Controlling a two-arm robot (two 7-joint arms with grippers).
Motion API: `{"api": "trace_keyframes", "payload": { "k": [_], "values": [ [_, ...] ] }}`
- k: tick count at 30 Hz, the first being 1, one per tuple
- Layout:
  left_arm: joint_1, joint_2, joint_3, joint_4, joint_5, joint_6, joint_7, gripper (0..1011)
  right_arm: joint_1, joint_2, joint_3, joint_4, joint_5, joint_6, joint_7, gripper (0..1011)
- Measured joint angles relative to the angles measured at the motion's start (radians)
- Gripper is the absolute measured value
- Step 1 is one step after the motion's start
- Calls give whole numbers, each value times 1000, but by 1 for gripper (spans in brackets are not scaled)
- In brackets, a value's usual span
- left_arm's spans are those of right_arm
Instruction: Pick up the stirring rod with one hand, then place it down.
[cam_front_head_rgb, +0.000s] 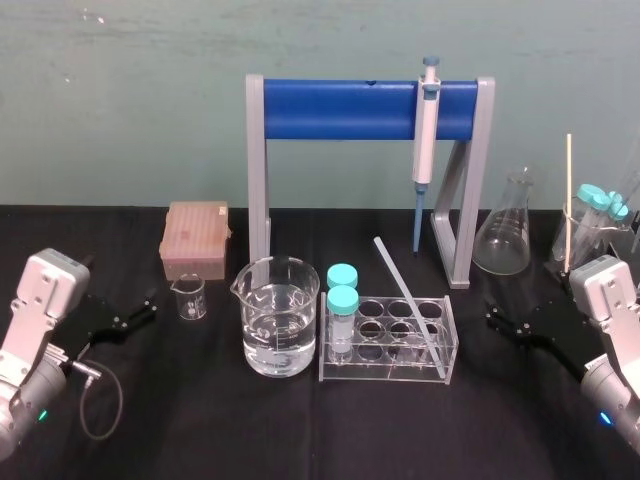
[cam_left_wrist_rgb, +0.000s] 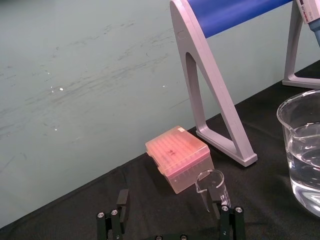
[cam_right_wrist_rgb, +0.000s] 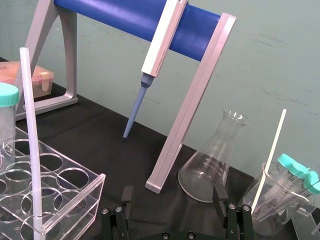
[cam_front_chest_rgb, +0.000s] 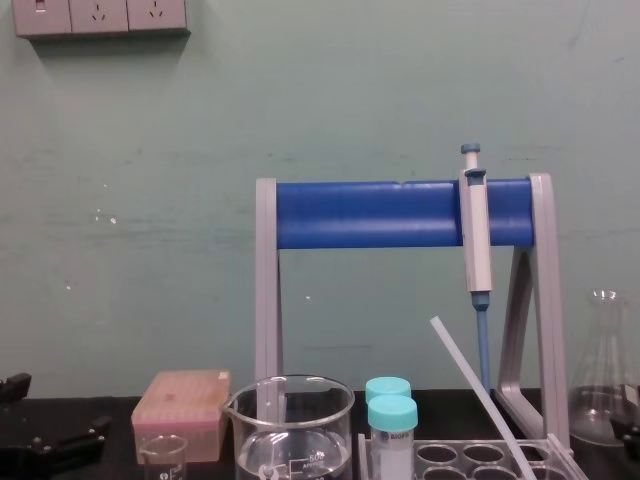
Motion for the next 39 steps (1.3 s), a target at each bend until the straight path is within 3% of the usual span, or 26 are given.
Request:
{"api": "trace_keyframes", "payload": {
  "k": [39],
  "values": [
    [0, 0, 0, 0, 0, 0, 0, 1000, 0, 0, 0, 0, 0, 0, 0, 1004]
  ]
}}
